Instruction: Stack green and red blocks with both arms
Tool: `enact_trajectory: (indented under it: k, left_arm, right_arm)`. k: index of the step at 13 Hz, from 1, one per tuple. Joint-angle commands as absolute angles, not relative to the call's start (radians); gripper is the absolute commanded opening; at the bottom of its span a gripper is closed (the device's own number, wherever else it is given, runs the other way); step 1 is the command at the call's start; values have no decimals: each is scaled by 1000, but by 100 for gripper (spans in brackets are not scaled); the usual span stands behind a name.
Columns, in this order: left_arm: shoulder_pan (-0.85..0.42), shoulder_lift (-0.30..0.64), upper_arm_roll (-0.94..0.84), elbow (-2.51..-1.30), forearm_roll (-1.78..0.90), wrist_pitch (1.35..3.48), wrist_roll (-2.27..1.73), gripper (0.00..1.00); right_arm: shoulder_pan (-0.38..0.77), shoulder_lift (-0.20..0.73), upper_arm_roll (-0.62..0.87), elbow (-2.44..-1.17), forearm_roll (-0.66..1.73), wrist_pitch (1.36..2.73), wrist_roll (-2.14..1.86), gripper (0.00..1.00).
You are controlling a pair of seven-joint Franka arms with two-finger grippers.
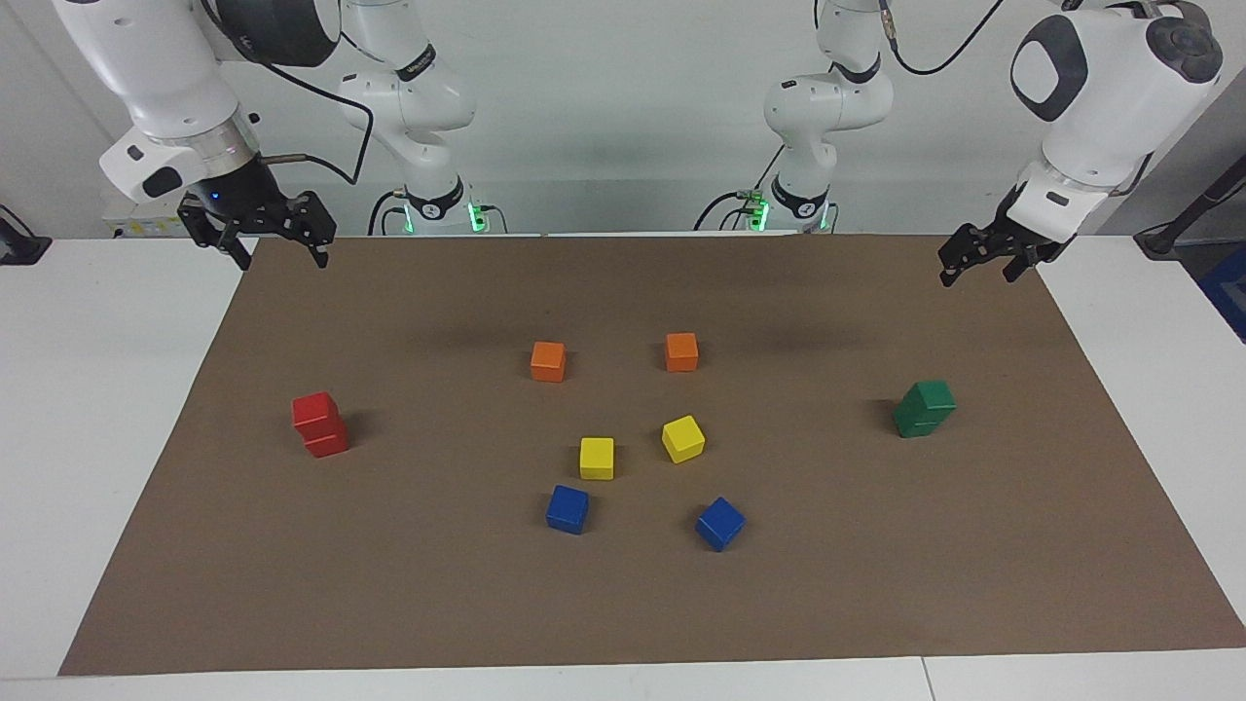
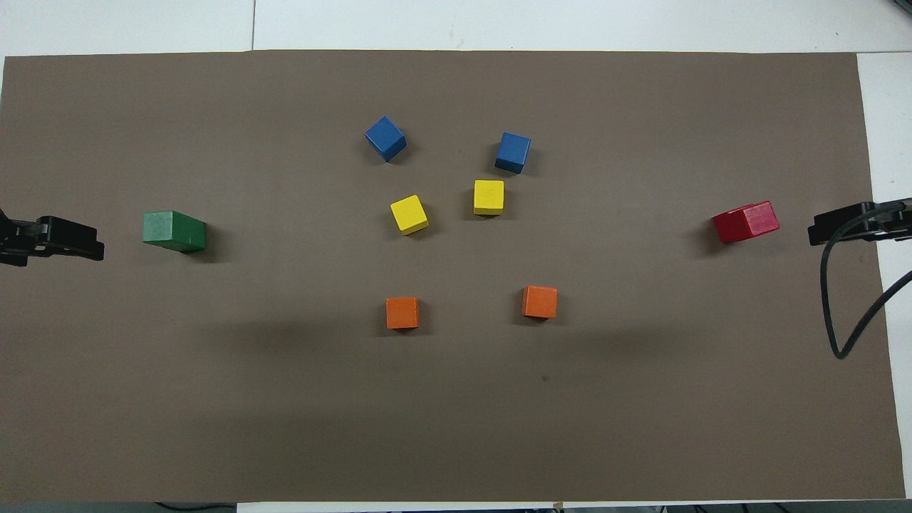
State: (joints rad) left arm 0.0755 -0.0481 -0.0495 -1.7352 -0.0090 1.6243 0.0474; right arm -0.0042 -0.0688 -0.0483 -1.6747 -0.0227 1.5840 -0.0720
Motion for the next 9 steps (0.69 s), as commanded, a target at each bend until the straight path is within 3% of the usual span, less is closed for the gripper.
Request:
enact_trajectory:
  k: [1,9]
  left_arm:
    - [41,4,-41,-1664,-8,1582,58,100]
    - [43,0,-41,-1671,-11,1562,55,100]
  right_arm:
    - [-3,-69,-52,-1664,-34,1565,-57,100]
    - [-3,-71,-52,-1664,-32,1563,-57,100]
